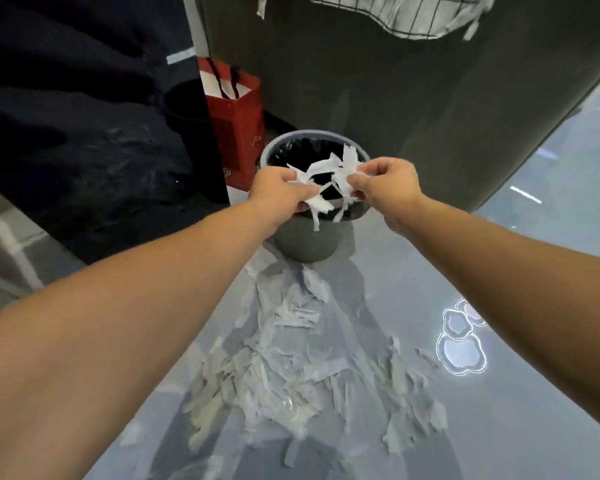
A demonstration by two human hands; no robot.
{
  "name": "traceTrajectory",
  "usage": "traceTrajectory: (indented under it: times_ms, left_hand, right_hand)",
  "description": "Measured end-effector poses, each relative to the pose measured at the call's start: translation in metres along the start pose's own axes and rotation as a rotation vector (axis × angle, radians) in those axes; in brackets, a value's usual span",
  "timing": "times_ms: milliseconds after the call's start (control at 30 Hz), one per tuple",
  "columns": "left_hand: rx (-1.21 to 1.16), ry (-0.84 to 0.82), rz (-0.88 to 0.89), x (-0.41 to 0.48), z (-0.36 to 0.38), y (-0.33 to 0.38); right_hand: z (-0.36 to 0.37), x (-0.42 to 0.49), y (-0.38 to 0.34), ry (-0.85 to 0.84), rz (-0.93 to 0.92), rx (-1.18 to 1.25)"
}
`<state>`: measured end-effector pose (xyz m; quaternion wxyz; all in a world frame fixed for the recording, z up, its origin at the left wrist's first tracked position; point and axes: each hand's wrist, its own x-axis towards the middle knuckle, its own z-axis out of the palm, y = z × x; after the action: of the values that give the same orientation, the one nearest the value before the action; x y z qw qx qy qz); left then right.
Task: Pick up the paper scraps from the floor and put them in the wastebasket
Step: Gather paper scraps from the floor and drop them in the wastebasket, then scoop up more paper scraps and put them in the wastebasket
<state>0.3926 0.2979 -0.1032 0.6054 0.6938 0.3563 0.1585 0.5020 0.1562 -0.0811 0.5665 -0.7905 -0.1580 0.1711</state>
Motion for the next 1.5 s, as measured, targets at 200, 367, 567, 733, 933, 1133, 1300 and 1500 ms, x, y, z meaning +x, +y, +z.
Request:
traceTrajectory:
  times_ms: [200,367,567,733,933,1133,1300,1500]
  left_hand:
    - [0.176,0.077,-0.031,0.061,0.01,0.02]
    - [0.109,0.0,-0.072,0.056,0.02,0.032]
    - [0.018,0.101,0.151,0.02,0.025,0.015]
    - [0.091,0.004,0.089,-0.032,0.017,-0.039]
    - [0.357,-0.144,-0.269,-0.109,0.018,-0.145]
    - [0.724,-0.332,-0.332,-0.173,0.051,-0.221]
    - [0.9,-0.402,-0.255,-0.176,0.091,-0.239]
    - [0.877,-0.314,-0.144,-0.163,0.112,-0.243]
  right_hand:
    - [0.034,0.077,0.006,-0.144,0.133,0.023]
    - [0.032,0.072,0.006,-0.155,0.098,0.041]
    - [0.0,0.024,0.016,-0.092,-0.062,0.0]
    - [-0.021,-0.026,0.065,-0.171,-0.064,-0.168]
    - [-0.064,-0.104,0.186,-0.354,0.127,-0.529]
    - [-0.09,-0.144,0.278,-0.51,0.331,-0.953]
    - [-0.081,-0.145,0.286,-0.464,0.254,-1.044]
    - [-0.056,-0.158,0.291,-0.472,0.145,-0.795]
